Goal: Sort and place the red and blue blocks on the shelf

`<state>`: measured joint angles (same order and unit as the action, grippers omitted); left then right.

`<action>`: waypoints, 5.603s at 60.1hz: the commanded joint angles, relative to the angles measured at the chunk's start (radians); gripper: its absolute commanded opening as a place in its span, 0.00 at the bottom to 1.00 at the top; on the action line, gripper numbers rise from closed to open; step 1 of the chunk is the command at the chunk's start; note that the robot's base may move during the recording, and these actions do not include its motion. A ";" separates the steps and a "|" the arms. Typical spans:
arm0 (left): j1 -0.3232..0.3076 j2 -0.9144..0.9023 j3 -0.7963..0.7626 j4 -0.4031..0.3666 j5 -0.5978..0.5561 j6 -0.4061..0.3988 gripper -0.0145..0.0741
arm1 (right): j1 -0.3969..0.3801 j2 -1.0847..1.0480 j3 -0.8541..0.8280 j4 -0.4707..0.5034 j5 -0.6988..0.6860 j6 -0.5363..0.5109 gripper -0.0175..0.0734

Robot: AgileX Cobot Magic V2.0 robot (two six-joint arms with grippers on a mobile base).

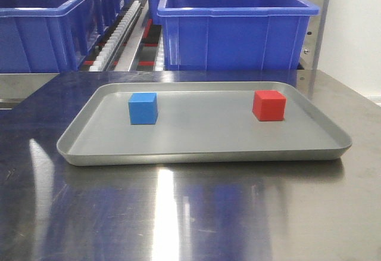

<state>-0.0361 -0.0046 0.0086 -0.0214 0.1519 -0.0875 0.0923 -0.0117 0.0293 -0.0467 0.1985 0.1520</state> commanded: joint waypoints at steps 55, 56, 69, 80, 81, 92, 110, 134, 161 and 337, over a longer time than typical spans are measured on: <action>-0.002 -0.016 0.039 -0.010 -0.079 0.000 0.26 | -0.005 -0.017 -0.018 -0.010 -0.086 -0.008 0.27; -0.002 -0.016 0.039 -0.010 -0.079 0.000 0.26 | -0.005 -0.017 -0.018 -0.020 -0.086 -0.008 0.27; -0.002 -0.016 0.039 -0.010 -0.079 0.000 0.26 | -0.005 -0.017 -0.018 -0.101 -0.140 -0.008 0.27; -0.002 -0.016 0.039 -0.010 -0.079 0.000 0.26 | -0.005 -0.017 -0.018 -0.101 -0.192 -0.008 0.27; -0.002 -0.016 0.039 -0.010 -0.079 0.000 0.26 | -0.005 -0.017 -0.018 -0.101 -0.192 -0.008 0.27; -0.002 -0.016 0.039 -0.010 -0.079 0.000 0.26 | -0.005 -0.017 -0.018 -0.101 -0.193 -0.008 0.27; -0.002 -0.016 0.039 -0.010 -0.079 0.000 0.26 | -0.005 0.149 -0.099 -0.055 -0.271 -0.007 0.27; -0.002 -0.016 0.039 -0.010 -0.079 0.000 0.26 | -0.001 0.932 -0.801 0.196 0.196 -0.006 0.27; -0.002 -0.016 0.039 -0.010 -0.079 0.000 0.26 | 0.182 1.390 -1.197 0.213 0.391 -0.113 0.28; -0.002 -0.016 0.039 -0.010 -0.079 0.000 0.26 | 0.233 1.272 -1.165 0.105 0.091 -0.047 0.26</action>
<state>-0.0361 -0.0046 0.0086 -0.0214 0.1519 -0.0875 0.3503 1.3868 -1.1792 0.0659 0.4182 0.1034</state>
